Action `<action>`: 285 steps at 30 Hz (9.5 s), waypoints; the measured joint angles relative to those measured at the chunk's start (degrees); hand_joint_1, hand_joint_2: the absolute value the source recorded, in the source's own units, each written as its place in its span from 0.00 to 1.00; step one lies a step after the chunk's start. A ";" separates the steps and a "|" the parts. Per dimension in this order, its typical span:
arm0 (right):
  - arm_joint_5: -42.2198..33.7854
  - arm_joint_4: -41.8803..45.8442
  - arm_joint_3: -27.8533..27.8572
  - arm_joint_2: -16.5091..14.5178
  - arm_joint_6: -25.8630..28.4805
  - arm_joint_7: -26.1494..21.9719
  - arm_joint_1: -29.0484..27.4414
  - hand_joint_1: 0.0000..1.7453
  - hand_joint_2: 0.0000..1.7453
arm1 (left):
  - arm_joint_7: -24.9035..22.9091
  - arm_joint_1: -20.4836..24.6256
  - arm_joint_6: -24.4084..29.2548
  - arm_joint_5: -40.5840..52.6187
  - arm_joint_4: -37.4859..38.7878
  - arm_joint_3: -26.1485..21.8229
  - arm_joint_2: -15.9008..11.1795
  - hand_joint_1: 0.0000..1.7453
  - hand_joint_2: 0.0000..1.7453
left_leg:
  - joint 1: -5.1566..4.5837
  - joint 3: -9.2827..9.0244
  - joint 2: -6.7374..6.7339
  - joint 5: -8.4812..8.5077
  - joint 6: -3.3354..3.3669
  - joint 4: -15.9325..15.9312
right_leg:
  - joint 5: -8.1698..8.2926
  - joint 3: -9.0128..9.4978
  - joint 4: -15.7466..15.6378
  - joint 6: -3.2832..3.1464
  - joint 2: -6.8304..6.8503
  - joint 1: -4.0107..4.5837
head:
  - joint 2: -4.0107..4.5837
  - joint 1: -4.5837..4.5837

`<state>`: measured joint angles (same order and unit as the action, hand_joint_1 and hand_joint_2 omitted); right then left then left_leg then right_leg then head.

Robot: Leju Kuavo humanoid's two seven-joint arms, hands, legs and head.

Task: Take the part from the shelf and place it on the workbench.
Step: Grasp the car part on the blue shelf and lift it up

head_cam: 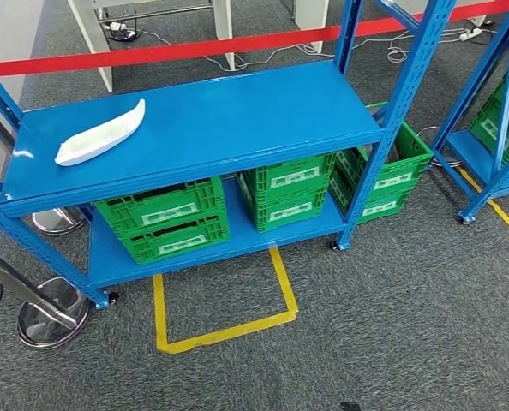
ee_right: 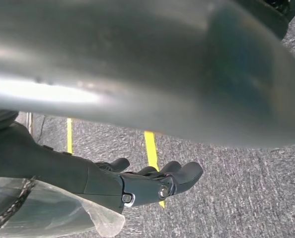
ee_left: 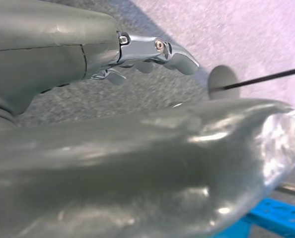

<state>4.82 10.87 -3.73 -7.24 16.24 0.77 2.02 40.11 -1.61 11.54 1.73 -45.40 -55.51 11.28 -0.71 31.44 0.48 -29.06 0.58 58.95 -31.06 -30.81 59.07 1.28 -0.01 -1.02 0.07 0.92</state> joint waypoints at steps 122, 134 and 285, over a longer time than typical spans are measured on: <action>7.30 -0.16 1.28 -1.60 -1.74 -11.57 0.54 0.00 0.00 | -8.33 -15.65 28.53 38.93 -57.05 61.39 2.99 0.00 0.00 | -0.34 1.66 1.02 0.80 1.13 0.48 | 1.44 -1.01 -0.73 -0.43 -0.41 0.52 | 0.01 0.34; 7.49 -0.16 1.15 -1.69 -1.53 -11.07 0.50 0.00 0.00 | -8.31 -15.74 28.57 38.23 -56.94 61.43 2.58 0.00 0.00 | 0.95 0.38 -0.20 0.28 1.04 -0.71 | 1.06 0.20 -0.52 1.11 0.62 0.21 | 0.01 0.05; 21.75 -0.62 -4.79 -1.79 -11.37 -5.20 2.24 0.00 0.00 | -29.81 34.74 13.20 65.50 -12.82 68.43 -8.06 0.00 0.00 | 0.68 2.72 -0.30 3.11 -0.12 -0.40 | 4.84 -3.27 -1.41 -0.49 -0.37 0.56 | 0.02 -0.36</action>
<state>26.57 10.25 -8.52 -9.03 4.87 -4.43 4.26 10.29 33.13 24.74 67.23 -58.22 12.92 3.22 -0.02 34.17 0.19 -25.95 0.46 58.55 -26.22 -34.08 57.66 0.79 -0.38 -0.46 0.09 0.56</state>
